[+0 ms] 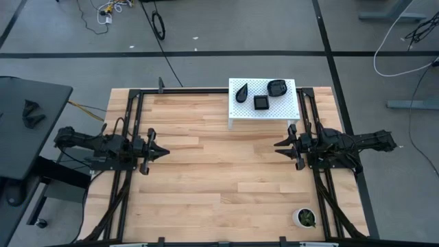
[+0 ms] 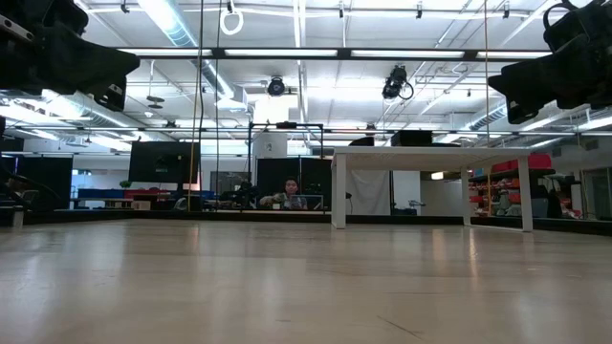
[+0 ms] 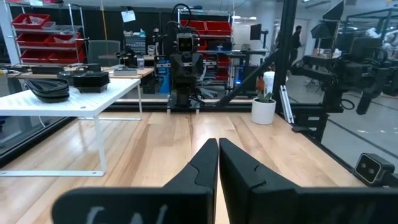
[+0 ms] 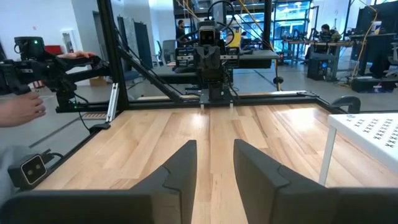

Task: Pick & Place Mini shaped plates
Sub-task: Return to Home Position

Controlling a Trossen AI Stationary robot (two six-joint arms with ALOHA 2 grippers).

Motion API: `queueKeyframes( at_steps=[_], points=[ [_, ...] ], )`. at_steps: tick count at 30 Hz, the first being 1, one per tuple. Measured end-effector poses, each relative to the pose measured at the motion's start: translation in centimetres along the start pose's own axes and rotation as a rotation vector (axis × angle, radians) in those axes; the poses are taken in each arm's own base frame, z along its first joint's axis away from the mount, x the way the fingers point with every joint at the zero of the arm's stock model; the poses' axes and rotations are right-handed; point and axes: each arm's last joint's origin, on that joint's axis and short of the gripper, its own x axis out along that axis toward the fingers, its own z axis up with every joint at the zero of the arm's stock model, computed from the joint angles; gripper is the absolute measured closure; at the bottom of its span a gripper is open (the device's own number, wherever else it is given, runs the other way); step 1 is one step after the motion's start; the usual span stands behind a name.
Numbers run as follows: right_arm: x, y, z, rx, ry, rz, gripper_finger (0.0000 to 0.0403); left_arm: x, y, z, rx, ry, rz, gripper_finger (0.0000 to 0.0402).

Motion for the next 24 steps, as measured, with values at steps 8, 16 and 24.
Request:
queueKeyframes(
  at_steps=[8, 16, 24],
  points=[
    [0.0, 0.0, 0.0, 0.0, 0.0, 0.0, 0.0293, 0.0, 0.01, -0.02, 0.061, 0.002, 0.003, 0.0381],
    [0.0, 0.0, 0.0, 0.0, 0.0, 0.0, 0.0293, 0.06, 0.25, 0.32, -0.091, -0.04, 0.054, 0.0381],
    [0.0, 0.0, 0.0, 0.0, 0.0, 0.0, 0.0293, 0.04, 0.26, 0.58, -0.261, -0.069, 0.047, 0.0381]
  ],
)
